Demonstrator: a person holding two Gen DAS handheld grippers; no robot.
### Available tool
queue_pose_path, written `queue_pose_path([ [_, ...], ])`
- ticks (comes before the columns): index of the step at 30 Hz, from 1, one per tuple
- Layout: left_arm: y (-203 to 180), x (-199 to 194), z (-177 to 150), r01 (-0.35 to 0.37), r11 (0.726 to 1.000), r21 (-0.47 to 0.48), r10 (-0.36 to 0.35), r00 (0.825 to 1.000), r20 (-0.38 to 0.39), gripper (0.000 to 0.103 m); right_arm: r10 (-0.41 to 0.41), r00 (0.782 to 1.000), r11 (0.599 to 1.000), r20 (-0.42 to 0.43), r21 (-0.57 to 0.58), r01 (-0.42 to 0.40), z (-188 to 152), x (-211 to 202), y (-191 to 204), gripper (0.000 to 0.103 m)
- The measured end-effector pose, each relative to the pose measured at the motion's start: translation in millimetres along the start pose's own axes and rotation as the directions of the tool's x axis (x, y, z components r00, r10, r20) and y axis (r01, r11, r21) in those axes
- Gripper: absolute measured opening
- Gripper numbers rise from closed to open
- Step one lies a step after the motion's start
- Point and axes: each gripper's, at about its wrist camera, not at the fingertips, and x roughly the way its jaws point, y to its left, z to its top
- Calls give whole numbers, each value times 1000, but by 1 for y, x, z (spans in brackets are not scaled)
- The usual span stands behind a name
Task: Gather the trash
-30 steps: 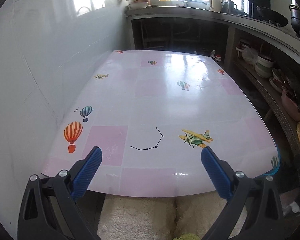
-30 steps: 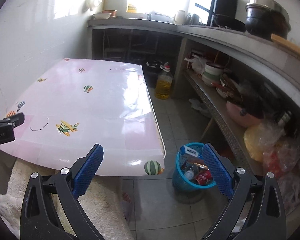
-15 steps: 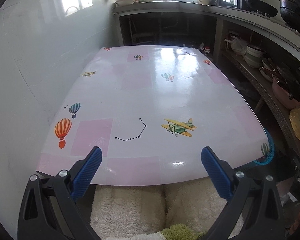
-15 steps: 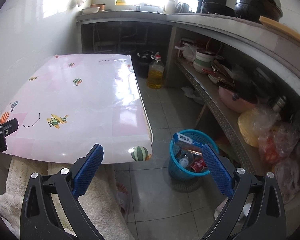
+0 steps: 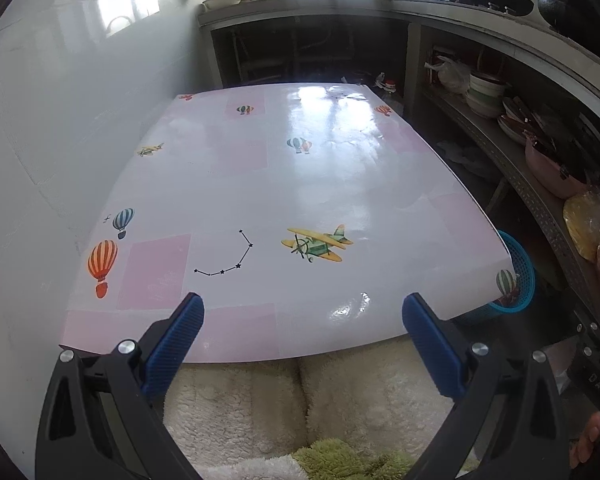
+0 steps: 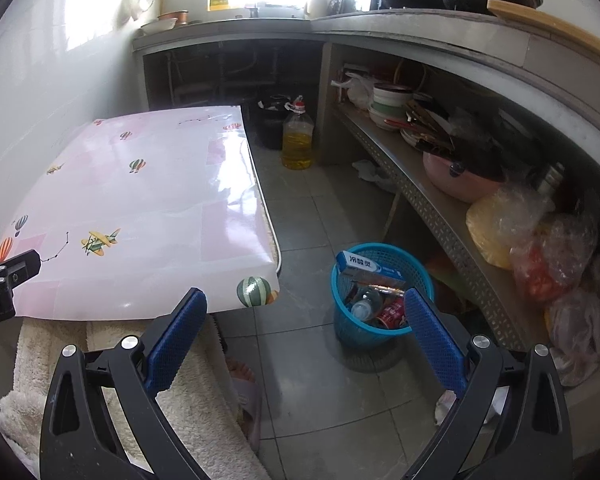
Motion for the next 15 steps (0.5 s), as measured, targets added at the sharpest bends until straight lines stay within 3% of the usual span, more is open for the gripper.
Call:
queue_pose_path([
  [15,-10,3,0,39,999,21,-39,999,-27,97,2,1000,1000,-5,2,-2,-1,2,-2,95],
])
